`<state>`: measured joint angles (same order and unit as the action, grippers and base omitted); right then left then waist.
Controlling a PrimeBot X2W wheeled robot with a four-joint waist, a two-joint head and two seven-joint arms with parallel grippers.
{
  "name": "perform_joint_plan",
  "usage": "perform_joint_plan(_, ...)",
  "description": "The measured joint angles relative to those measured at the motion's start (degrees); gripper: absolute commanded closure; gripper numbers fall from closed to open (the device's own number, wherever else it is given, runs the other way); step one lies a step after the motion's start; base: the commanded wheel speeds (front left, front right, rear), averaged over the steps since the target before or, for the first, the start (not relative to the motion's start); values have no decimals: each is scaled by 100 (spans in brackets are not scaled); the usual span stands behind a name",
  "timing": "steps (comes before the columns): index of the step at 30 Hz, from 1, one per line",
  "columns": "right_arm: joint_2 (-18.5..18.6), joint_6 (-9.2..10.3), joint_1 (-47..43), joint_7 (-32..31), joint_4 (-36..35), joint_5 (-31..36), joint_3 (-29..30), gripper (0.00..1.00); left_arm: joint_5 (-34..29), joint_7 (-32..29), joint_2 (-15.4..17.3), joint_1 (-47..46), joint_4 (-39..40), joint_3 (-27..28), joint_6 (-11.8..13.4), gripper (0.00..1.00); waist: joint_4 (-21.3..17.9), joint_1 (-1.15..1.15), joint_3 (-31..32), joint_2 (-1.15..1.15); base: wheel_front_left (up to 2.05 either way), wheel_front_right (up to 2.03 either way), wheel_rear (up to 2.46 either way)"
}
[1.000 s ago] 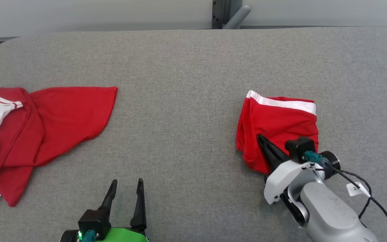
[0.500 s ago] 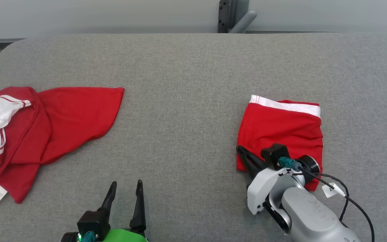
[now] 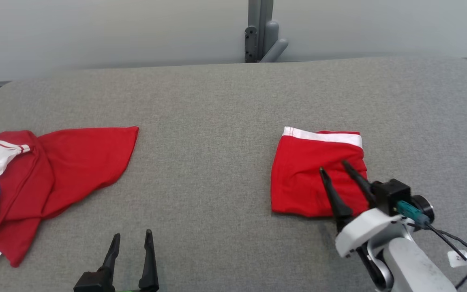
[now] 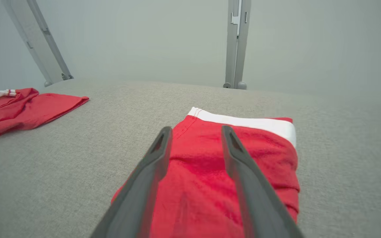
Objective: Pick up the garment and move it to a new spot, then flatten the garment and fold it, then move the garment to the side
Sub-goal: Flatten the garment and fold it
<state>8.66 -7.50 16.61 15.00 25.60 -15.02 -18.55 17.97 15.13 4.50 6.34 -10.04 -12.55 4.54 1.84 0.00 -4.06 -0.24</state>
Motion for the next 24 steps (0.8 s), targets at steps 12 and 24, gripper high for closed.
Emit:
perform_joint_plan(12,-55,-1,-1260,4,-777,445,1644,0,-304,0,40,275,121,503,-257,0,-378,0,404,0,0,0,0)
perform_joint_plan(24,-202,-1,-1446,4,-486,771,1997,0,-525,0,-11,310,-166,727,-608,0,-373,0,486,0,0,0,0)
